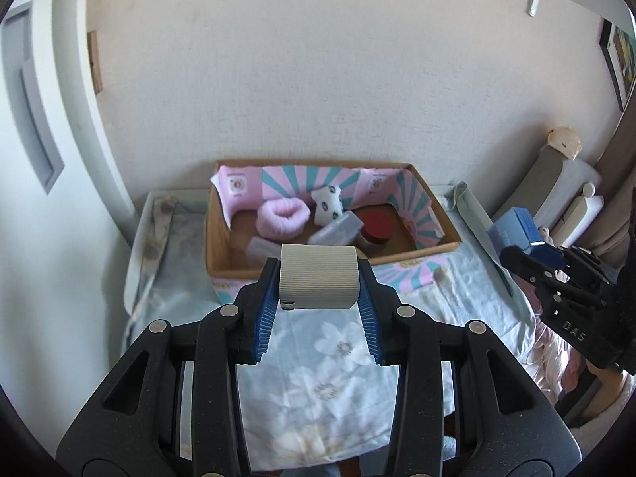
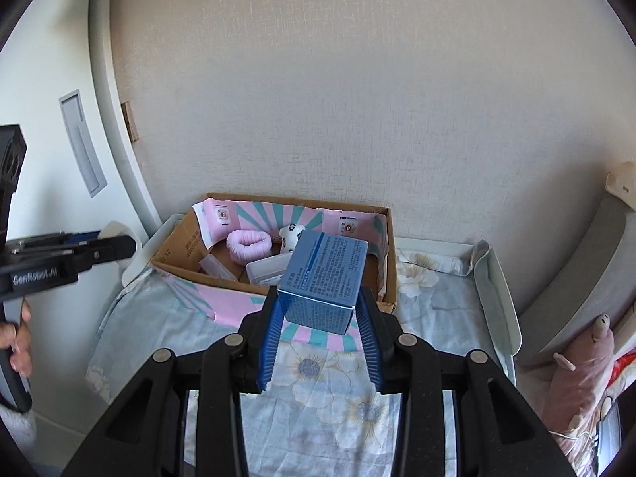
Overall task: Organize objects
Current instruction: 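Carry the white roll and blue box into the box and open both tools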
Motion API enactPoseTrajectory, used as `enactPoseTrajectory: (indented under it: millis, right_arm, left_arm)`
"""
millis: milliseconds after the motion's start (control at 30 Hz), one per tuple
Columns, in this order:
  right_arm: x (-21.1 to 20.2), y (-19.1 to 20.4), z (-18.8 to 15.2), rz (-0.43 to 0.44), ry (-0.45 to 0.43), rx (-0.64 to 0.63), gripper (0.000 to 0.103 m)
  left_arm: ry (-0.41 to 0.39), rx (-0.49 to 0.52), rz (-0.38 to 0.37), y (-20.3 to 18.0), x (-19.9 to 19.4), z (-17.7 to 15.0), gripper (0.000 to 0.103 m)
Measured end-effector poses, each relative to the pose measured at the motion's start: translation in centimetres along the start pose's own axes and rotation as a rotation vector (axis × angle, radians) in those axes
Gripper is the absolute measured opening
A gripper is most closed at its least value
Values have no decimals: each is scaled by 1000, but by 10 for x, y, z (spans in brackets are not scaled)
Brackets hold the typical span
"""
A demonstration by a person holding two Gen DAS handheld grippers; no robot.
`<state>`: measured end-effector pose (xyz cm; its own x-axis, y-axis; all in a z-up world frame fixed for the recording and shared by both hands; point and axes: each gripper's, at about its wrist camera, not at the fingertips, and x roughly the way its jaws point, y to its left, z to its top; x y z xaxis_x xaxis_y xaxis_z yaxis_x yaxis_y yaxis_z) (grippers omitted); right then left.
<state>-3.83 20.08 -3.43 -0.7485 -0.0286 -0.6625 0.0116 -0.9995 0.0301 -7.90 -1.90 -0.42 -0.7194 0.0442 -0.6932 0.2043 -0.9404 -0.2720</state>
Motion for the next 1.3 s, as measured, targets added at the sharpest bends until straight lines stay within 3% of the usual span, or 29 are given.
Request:
enactPoseTrajectory:
  millis: [200,500,933,1300]
  right_arm:
    - [13,0,23,-4,23,-6,34]
    - [63,-19,52,30,121,5,34]
    - [140,-36,56,85,315,-65,34]
    - [184,-40,47,111,417,-100,34]
  left_arm:
    - [-7,15,-18,17,16,37,34]
    - [63,35,-22,17,73,86,34]
    - [259,14,-31,20,187,90,34]
    - [368,34,1,23,238,80,34]
